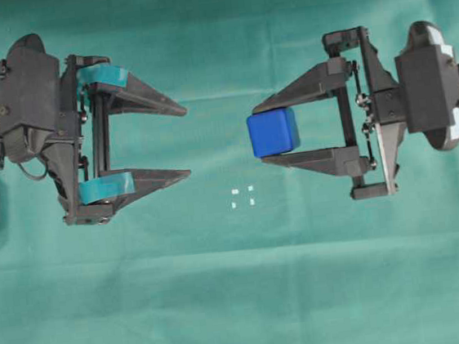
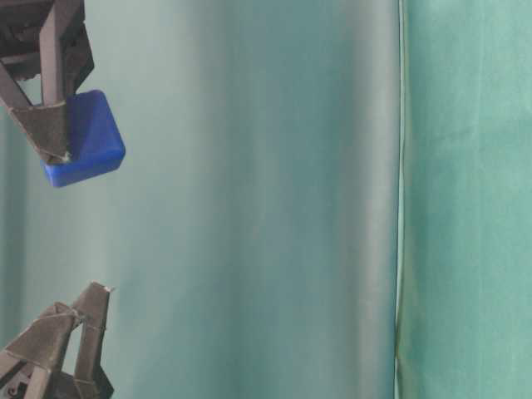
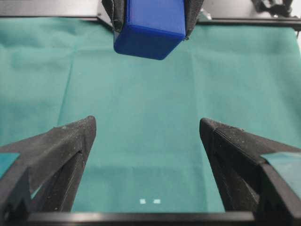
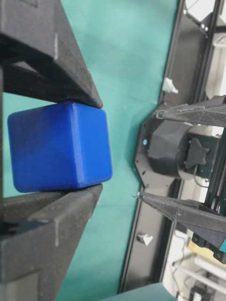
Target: Handover the blue block to the right arm after grasping it with the left arm, then place it in the designated position.
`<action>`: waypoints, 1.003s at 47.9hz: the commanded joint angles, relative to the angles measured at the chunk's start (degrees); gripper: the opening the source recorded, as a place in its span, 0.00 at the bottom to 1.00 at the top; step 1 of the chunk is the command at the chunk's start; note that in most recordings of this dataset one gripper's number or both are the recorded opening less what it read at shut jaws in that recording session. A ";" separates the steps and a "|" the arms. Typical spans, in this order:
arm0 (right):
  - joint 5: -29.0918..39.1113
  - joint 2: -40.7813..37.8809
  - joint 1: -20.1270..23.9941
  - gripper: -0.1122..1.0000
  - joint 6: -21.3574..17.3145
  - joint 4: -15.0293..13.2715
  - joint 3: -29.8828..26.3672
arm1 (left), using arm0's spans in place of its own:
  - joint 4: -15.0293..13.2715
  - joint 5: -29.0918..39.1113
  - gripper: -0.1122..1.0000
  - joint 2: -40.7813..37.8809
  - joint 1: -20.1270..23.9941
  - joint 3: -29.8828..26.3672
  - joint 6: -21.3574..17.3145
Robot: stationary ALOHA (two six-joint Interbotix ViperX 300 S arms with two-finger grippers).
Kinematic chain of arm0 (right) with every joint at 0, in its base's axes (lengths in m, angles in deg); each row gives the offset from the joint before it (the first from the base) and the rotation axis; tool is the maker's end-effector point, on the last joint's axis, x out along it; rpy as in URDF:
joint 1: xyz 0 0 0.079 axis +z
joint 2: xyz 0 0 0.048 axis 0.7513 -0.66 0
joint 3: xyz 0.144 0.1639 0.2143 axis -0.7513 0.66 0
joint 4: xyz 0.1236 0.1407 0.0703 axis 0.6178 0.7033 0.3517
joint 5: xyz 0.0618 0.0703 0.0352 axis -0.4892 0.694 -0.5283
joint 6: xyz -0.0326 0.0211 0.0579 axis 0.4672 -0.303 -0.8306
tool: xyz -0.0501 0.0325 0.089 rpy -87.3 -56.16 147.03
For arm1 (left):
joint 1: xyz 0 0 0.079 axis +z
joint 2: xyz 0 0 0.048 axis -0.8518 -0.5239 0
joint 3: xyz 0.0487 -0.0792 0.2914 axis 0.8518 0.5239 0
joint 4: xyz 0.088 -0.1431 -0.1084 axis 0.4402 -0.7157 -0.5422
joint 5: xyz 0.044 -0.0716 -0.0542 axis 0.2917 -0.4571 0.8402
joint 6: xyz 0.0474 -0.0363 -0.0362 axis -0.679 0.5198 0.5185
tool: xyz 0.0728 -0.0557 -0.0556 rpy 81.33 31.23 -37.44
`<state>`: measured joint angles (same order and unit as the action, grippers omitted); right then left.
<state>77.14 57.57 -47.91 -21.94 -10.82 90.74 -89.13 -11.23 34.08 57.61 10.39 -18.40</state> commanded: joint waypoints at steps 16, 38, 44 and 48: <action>3.78 0.97 1.41 0.57 -0.26 2.81 -0.70 | 0.00 -0.62 0.99 0.26 0.09 -1.14 0.00; 17.93 0.35 5.63 0.57 -0.09 8.53 -0.62 | 0.00 -0.62 0.99 0.18 0.09 -1.14 0.00; 18.98 0.09 5.98 0.57 0.00 9.49 -0.53 | 0.00 -0.62 0.99 0.18 0.09 -1.14 0.00; 18.98 0.00 6.06 0.57 0.00 9.67 -0.53 | 0.00 -0.62 0.99 0.18 0.09 -1.14 0.00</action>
<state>96.03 57.31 -42.20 -22.03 -1.41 90.91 -89.13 -11.23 34.08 57.61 10.30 -18.40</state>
